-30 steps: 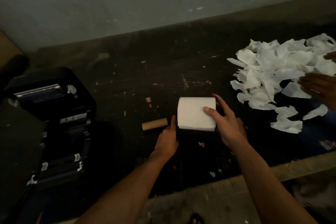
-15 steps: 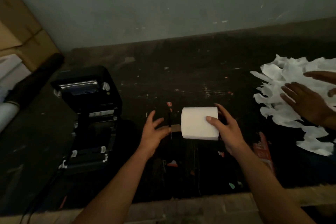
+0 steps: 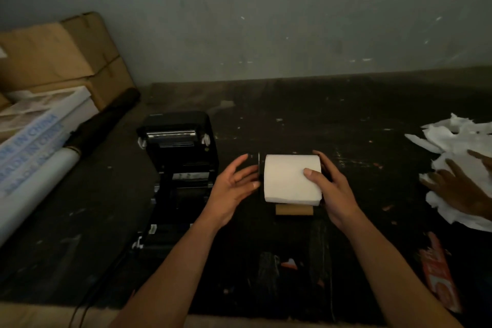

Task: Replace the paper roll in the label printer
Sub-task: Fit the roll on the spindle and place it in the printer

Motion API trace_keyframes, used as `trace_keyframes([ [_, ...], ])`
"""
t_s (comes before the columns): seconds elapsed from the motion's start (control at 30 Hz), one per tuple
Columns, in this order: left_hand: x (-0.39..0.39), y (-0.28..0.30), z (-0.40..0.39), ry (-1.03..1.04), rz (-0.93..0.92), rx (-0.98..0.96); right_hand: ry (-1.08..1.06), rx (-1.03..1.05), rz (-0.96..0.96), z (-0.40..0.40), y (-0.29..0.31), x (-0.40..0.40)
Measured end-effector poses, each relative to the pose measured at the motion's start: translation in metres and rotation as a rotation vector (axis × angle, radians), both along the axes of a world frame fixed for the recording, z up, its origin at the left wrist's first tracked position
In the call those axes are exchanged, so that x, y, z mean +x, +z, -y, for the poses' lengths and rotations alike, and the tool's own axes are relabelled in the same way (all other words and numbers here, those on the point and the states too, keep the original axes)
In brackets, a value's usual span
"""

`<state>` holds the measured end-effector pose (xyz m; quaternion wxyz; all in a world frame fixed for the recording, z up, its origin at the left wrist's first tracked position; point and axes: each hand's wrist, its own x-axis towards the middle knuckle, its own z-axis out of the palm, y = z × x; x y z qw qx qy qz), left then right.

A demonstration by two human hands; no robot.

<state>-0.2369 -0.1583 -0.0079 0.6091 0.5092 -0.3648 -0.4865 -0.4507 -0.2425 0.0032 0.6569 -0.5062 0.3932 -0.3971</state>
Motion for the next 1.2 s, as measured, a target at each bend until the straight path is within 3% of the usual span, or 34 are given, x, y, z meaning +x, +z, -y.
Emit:
trace_keyframes([
  [0.7,0.038,0.019,0.002,-0.015,0.028,-0.032,0.021,-0.069,0.076,0.001,0.024,0.043],
  [1.2,0.034,0.031,-0.001,-0.031,0.027,-0.048,0.088,-0.133,0.027,-0.002,0.037,0.044],
])
